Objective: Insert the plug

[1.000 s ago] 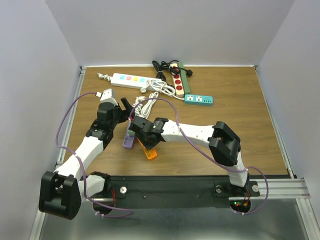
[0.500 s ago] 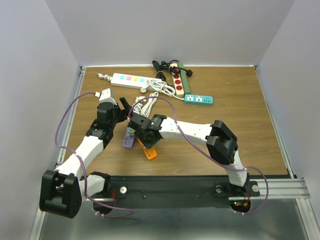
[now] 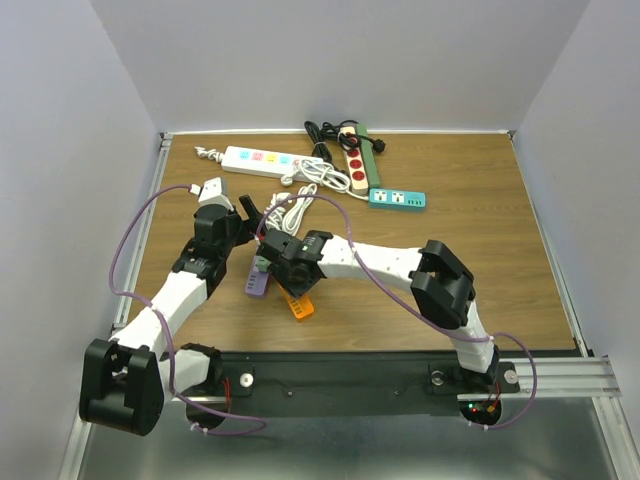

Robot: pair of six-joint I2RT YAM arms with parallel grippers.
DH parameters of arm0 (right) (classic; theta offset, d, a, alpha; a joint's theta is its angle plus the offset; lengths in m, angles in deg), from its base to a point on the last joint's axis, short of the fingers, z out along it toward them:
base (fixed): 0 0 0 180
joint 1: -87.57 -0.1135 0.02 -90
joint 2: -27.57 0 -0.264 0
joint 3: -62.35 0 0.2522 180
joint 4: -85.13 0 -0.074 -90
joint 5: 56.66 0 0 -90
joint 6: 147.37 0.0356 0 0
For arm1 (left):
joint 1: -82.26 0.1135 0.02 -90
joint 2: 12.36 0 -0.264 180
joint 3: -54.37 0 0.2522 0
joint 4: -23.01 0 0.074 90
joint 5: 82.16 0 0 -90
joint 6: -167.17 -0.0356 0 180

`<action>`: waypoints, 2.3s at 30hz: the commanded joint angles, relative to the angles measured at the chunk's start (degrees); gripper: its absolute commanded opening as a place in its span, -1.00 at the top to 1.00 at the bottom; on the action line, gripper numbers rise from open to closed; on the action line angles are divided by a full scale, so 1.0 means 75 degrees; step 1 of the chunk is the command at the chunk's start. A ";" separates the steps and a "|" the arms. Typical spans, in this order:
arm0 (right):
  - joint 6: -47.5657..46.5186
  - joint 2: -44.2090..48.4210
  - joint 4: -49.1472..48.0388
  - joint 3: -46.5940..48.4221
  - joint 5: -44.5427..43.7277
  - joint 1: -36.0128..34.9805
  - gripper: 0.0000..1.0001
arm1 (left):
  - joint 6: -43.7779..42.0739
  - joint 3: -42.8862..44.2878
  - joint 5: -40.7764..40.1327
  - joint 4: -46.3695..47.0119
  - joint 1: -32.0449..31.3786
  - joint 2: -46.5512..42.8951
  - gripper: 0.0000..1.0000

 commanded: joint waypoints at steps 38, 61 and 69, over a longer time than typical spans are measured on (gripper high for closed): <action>0.1382 0.0802 -0.0963 -0.0638 -0.0713 0.1460 -0.33 | 0.0065 -0.0050 0.1441 0.0205 -0.0229 -0.0237 -0.96; 0.1347 0.0602 -0.1737 -0.0345 -0.0373 0.1565 -0.05 | 0.0054 -0.0062 0.1417 0.0217 -0.0229 -0.0189 -0.96; 0.1417 0.0485 -0.1936 -0.0263 -0.0360 0.1577 -0.03 | 0.0054 -0.0097 0.1452 0.0229 -0.0229 -0.0166 -0.96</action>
